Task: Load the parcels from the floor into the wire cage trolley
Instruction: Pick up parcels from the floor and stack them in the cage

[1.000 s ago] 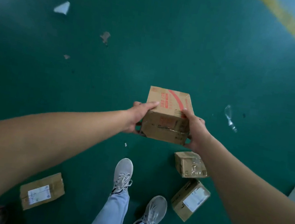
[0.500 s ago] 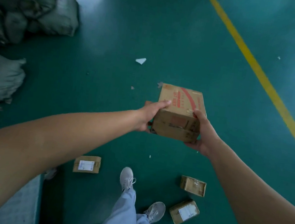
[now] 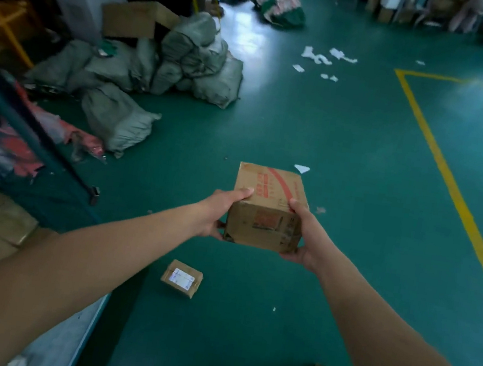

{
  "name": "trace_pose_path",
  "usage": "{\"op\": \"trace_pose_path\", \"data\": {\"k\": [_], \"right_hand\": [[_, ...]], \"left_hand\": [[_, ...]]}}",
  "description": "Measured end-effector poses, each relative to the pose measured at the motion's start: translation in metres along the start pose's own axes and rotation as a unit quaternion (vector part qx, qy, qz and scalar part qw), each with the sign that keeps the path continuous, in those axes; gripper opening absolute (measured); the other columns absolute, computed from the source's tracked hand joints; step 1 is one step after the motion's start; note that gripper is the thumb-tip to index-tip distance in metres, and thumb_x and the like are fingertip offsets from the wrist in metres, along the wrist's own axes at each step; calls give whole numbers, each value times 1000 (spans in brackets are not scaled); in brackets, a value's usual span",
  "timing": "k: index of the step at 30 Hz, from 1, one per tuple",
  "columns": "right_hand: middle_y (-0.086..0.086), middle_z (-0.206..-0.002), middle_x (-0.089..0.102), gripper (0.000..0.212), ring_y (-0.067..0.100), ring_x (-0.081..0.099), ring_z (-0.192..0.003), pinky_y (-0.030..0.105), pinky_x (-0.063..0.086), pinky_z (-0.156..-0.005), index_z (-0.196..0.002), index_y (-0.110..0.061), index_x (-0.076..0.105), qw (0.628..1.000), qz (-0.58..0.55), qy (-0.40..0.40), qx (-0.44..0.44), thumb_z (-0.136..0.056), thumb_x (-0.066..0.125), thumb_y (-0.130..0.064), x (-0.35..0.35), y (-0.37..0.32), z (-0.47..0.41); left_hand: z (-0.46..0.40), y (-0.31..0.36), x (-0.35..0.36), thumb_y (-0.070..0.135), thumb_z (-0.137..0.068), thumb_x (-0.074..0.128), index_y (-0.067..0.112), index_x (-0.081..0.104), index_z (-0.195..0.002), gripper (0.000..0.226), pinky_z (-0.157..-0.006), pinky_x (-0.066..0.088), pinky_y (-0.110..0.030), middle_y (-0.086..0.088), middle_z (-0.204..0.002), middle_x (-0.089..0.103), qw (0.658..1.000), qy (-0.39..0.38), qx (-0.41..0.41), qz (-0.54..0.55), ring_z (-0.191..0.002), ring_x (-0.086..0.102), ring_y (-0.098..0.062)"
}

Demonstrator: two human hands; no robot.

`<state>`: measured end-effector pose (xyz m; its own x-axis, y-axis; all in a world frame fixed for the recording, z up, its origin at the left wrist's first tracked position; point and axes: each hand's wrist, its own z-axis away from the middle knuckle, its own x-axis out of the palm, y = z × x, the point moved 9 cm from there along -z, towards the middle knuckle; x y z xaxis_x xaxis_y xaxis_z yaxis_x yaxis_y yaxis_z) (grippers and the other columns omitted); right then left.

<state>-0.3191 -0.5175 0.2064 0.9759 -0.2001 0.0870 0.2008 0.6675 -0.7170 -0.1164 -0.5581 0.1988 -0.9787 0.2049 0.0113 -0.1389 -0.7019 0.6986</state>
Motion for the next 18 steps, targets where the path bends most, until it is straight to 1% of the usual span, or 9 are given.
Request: {"op": "trace_pose_path", "data": {"k": [2, 4, 7, 10, 14, 16, 18], "right_hand": [[5, -109, 72, 42, 30, 66, -104, 47, 54, -85, -119, -25, 62, 999, 28, -25, -9, -92, 63, -57, 52, 6, 17], [5, -106, 72, 39, 29, 66, -100, 44, 55, -81, -116, -25, 62, 997, 51, -49, -14, -93, 62, -57, 101, 12, 33], [5, -105, 72, 38, 28, 66, -101, 44, 54, -80, -113, -25, 64, 993, 82, -84, -21, -93, 62, -57, 179, 33, 62], [5, -106, 71, 38, 28, 65, -100, 44, 54, -82, -112, -25, 63, 985, 122, -122, -27, -93, 62, -58, 268, 68, 99], [5, -110, 69, 43, 29, 63, -103, 46, 52, -81, -119, -25, 61, 968, 175, -179, -31, -92, 62, -59, 374, 114, 146], [5, -109, 69, 43, 28, 63, -101, 45, 52, -80, -118, -24, 61, 959, 193, -204, -28, -92, 61, -59, 418, 135, 165], [5, -111, 69, 46, 29, 64, -102, 46, 52, -82, -119, -24, 61, 948, 216, -233, -30, -91, 62, -61, 465, 155, 184]], "left_hand": [[26, -15, -51, 68, -75, 77, 26, 58, -132, 73, -76, 61, -58, -4, -130, 57, 999, 20, 16, 39, -111, 60, -40], [52, -30, -98, 67, -72, 79, 26, 57, -132, 76, -77, 60, -60, -4, -129, 57, 996, 46, 30, 71, -111, 60, -40], [99, -59, -171, 63, -81, 75, 25, 61, -129, 63, -84, 58, -62, -4, -125, 59, 990, 83, 46, 103, -110, 60, -38], [160, -103, -254, 63, -81, 75, 26, 61, -128, 62, -87, 56, -62, -4, -124, 61, 980, 128, 55, 142, -109, 61, -37], [238, -161, -345, 65, -78, 76, 26, 62, -127, 64, -83, 59, -57, -6, -125, 64, 961, 188, 61, 194, -108, 65, -35], [273, -186, -377, 65, -82, 73, 25, 65, -123, 58, -84, 60, -52, -8, -121, 70, 954, 206, 61, 208, -106, 68, -32], [309, -212, -410, 63, -84, 71, 25, 67, -118, 51, -87, 60, -50, -8, -115, 72, 943, 228, 63, 236, -105, 68, -30]]}}
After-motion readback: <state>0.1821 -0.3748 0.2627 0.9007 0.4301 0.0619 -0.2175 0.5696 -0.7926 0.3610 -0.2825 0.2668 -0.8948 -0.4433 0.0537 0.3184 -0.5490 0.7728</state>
